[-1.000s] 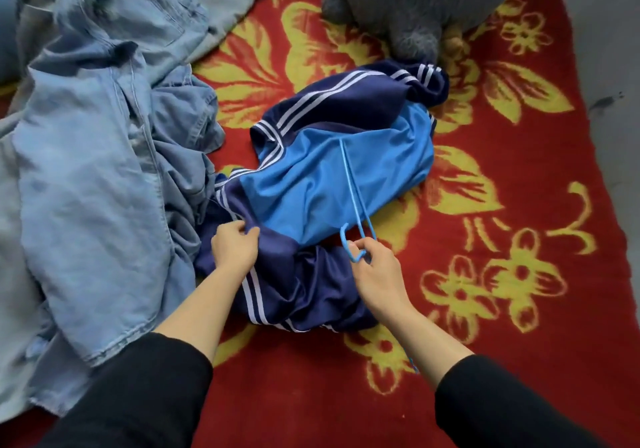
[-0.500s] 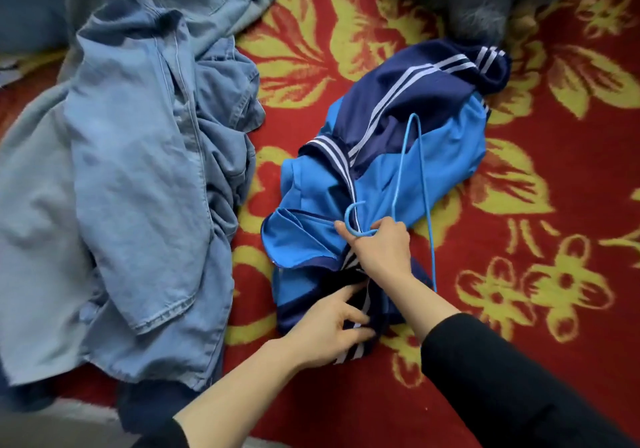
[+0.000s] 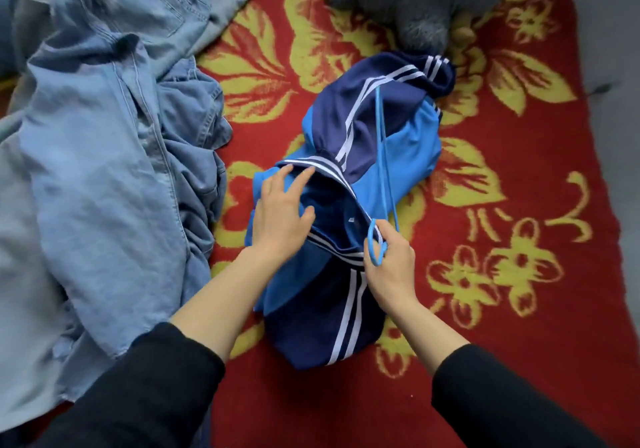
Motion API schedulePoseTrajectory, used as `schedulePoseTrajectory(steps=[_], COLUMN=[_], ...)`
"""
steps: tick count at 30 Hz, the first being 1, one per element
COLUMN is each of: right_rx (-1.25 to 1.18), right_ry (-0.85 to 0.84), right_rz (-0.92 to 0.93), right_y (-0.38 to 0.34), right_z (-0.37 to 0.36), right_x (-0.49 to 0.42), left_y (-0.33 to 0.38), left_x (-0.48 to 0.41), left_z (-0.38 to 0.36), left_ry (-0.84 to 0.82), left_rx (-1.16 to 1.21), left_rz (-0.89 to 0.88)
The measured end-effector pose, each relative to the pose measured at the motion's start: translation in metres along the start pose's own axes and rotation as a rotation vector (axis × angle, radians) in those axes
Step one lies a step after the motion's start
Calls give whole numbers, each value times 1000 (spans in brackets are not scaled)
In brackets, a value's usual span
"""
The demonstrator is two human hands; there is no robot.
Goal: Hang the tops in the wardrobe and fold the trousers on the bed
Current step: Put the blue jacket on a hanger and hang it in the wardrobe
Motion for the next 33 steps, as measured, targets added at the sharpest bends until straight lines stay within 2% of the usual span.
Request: schedulePoseTrajectory(steps=[3, 5, 7, 10, 13, 15, 19, 24, 28, 33], right_rx=[-22, -24, -12, 62, 187, 278, 357, 422, 306, 121], right_ry=[-33, -53, -67, -67, -42, 44, 193, 304, 332, 487], right_rz=[106, 131, 165, 164, 72, -33, -132, -18, 32, 119], right_y=[-22, -33, -44, -56, -64, -70, -91, -139, -179, -228], right_z=[22, 37, 54, 83, 111, 131, 176, 231, 276, 336], right_x=[9, 17, 26, 35, 33, 32, 42, 70, 95, 115], left_y=[21, 29, 39, 53, 72, 92, 126, 172, 218, 263], left_x=[-14, -20, -23, -20, -9, 2, 27, 62, 90, 118], left_z=[-11, -6, 3, 26, 68, 101, 158, 228, 286, 348], left_ry=[-171, -164, -120, -57, 100, 181, 328, 413, 463, 551], left_rx=[-195, -173, -92, 151, 398, 521, 480, 611, 617, 525], left_rz=[-75, -45, -45, -21, 3, -63, -180, -193, -270, -359])
Point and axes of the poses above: each hand's wrist, its own x-axis away from the middle knuckle, its own z-axis out of the back of the hand, y = z × x, the point moved 5 cm from there along -x, towards the middle knuckle, and after that the axes turned 1 degree about x, right-handed, at the moved point
